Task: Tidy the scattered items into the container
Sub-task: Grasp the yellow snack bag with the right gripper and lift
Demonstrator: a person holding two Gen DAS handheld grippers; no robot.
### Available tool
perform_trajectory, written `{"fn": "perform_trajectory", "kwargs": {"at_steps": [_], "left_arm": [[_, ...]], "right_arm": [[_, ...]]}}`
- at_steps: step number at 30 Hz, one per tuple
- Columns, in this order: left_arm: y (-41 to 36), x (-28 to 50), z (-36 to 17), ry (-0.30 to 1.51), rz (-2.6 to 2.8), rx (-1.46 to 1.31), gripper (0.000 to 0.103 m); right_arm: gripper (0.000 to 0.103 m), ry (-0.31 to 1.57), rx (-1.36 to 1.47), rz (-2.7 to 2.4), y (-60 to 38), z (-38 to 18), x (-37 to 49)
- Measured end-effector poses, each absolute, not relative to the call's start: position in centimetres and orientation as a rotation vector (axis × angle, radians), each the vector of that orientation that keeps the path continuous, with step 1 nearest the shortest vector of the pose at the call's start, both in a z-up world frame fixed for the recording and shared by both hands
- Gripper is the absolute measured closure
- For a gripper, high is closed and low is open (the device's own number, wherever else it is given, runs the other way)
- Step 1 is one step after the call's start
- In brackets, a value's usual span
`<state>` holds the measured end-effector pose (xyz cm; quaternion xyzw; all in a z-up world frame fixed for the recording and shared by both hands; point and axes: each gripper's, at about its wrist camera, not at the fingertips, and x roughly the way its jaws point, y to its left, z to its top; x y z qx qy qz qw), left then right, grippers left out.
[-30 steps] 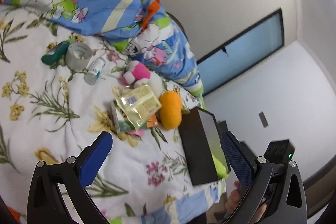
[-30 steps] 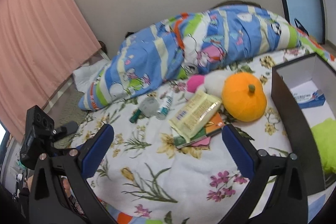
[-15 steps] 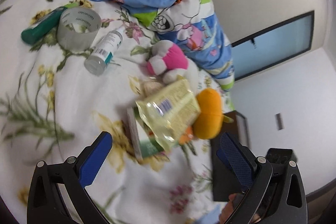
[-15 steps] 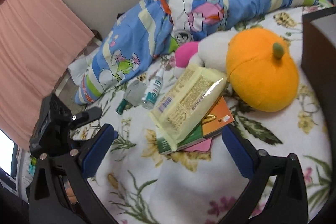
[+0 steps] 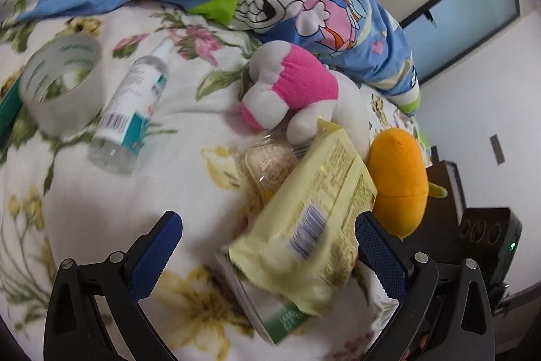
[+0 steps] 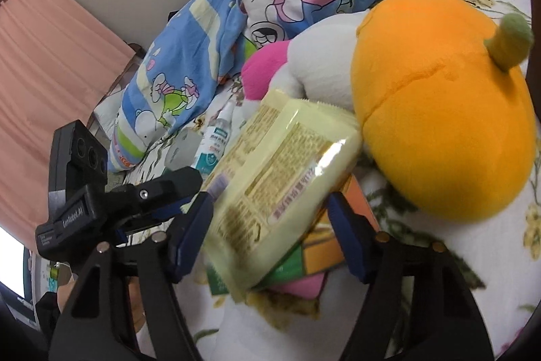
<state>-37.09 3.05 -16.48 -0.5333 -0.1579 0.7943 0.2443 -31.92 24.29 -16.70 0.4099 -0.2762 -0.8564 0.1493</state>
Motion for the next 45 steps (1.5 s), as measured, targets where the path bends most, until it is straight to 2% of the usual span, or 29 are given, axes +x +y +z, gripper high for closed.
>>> {"fn": "perform_trajectory", "kwargs": {"at_steps": [2,4,9,11,14,17,45], "left_arm": [[3.8,-37.5,-16.8,-0.397,2.172,-1.459,0.001],[4.2,-38.0,-17.2,-0.415,2.153,-1.459,0.006],[4.8,-38.4,-17.9,-0.512,2.078,-1.466,0.04],[5.4,-38.0,-17.2,-0.493,2.076,-1.448,0.048],[6.2,-37.1,-15.7,-0.398,2.127,-1.423,0.051],[6.2,-36.3,-14.4,-0.392,2.128,-1.397,0.053],[4.9,-25.0,1.7,-0.318,2.245,-1.074,0.053]], "right_arm": [[0.033,-0.766,1.186,-2.479,24.3,-16.9,-32.3],[0.035,-0.745,1.191,-2.499,24.3,-17.2,-32.7],[0.04,-0.691,1.191,-2.528,24.1,-17.4,-32.9],[0.044,-0.672,1.191,-2.536,24.0,-17.2,-32.7],[0.051,-0.689,1.185,-2.519,24.1,-16.8,-32.3],[0.056,-0.719,1.167,-2.502,24.0,-16.1,-31.7],[0.057,-0.628,0.808,-2.585,22.9,-1.7,-20.0]]}}
